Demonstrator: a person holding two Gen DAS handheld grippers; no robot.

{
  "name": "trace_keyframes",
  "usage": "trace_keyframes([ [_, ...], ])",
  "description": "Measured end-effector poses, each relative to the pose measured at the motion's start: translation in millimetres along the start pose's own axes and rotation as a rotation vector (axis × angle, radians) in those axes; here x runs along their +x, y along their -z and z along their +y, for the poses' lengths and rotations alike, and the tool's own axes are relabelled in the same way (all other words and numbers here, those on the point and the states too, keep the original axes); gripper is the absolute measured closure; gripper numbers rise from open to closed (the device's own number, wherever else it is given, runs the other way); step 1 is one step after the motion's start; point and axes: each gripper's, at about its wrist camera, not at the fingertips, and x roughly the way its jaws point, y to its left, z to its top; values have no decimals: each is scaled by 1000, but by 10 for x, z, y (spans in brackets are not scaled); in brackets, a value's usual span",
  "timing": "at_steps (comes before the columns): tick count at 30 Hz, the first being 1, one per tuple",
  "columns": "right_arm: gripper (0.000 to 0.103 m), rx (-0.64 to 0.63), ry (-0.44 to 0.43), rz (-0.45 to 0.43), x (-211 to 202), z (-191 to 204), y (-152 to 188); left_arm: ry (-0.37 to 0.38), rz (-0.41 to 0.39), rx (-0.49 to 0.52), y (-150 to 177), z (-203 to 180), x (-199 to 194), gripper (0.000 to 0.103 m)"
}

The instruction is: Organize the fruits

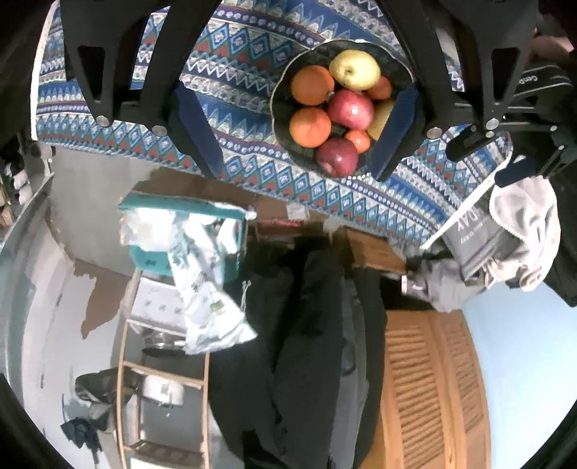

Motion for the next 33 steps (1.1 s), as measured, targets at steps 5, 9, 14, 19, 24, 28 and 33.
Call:
trace_keyframes([
  [5,15,9,14,-36,-218,-67,-11,23,-33,9,-45,-116,-124,1],
  [9,15,30,30,-61,-357,-161,3,47,-44,16,-86,-201,-217,1],
  [14,15,58,49,-78,-515,-293,61,76,-79,35,-119,-327,-389,1],
  [19,15,78,70,-98,-661,-414,97,96,-104,75,-119,-469,-488,1],
  [24,15,85,100,-127,-795,-474,106,106,-119,113,-111,-594,-539,1],
  [28,15,91,103,-137,-849,-516,109,110,-131,124,-111,-658,-581,1],
  [33,15,97,106,-136,-868,-549,126,125,-131,108,-137,-674,-610,1],
])
